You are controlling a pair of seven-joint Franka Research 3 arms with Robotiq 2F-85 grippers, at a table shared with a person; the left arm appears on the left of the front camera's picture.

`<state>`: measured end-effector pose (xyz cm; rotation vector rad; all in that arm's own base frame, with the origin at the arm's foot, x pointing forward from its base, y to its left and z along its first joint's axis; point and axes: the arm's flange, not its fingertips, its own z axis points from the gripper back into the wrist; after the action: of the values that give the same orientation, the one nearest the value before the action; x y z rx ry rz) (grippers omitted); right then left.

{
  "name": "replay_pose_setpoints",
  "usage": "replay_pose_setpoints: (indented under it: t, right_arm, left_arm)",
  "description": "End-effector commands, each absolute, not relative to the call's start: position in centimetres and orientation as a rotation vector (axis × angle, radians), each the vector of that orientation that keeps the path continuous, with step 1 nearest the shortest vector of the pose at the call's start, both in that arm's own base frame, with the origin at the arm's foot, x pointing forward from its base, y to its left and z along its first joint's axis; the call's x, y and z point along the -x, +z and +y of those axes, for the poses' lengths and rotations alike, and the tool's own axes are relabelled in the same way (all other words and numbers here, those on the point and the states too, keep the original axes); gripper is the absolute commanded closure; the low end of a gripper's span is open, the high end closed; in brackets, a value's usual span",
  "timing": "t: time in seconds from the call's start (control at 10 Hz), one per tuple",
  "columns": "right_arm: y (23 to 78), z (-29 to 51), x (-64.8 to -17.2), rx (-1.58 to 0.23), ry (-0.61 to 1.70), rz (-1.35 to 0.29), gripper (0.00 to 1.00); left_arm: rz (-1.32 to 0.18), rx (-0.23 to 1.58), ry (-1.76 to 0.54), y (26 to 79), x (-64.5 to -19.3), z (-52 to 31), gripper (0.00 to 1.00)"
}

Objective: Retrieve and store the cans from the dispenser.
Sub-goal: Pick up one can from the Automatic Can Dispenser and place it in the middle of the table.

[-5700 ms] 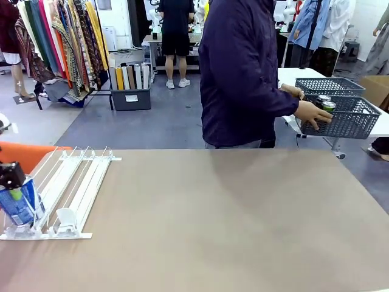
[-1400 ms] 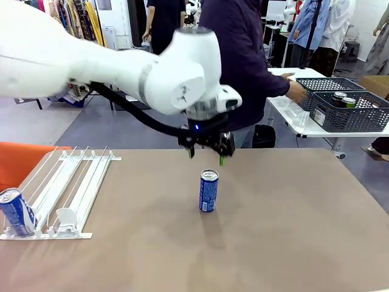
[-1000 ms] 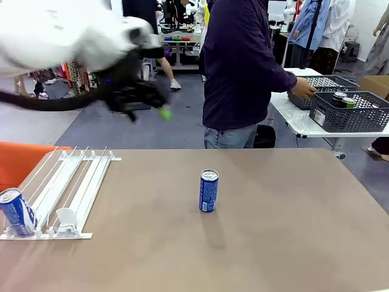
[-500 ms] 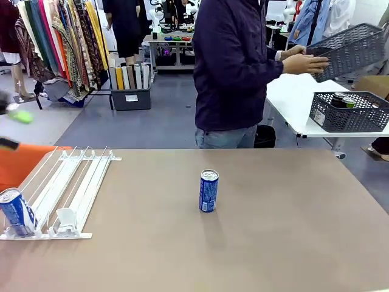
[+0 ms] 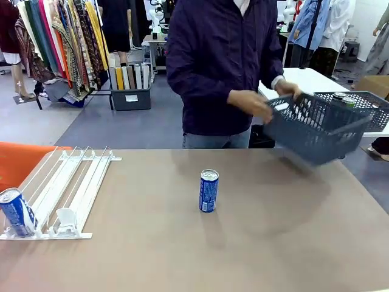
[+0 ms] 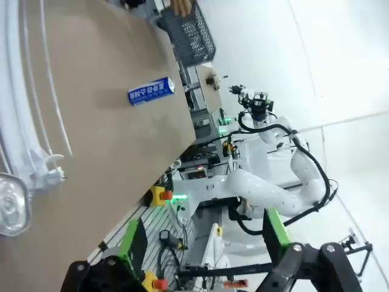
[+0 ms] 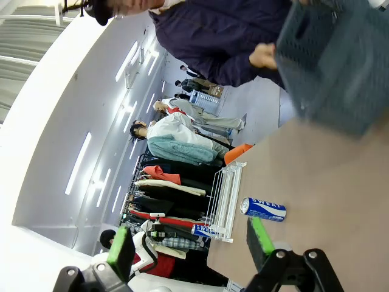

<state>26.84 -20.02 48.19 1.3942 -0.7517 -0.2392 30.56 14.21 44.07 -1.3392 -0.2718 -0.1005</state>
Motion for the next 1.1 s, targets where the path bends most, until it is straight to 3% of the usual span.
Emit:
replay_pose_setpoints:
  t: [0.0, 1.0]
  right_arm:
    - [48.72, -19.98, -27.07, -1.416, -0.242, -0.776, 0.00]
    - [48.72, -19.98, -27.07, -1.416, -0.242, -0.776, 0.00]
  left_arm:
    - [-0.348, 1.304, -0.103, 47.01, -29.73, 14.16, 0.00]
    - [-0.332, 1.280, -0.103, 46.94, -29.72, 14.29, 0.00]
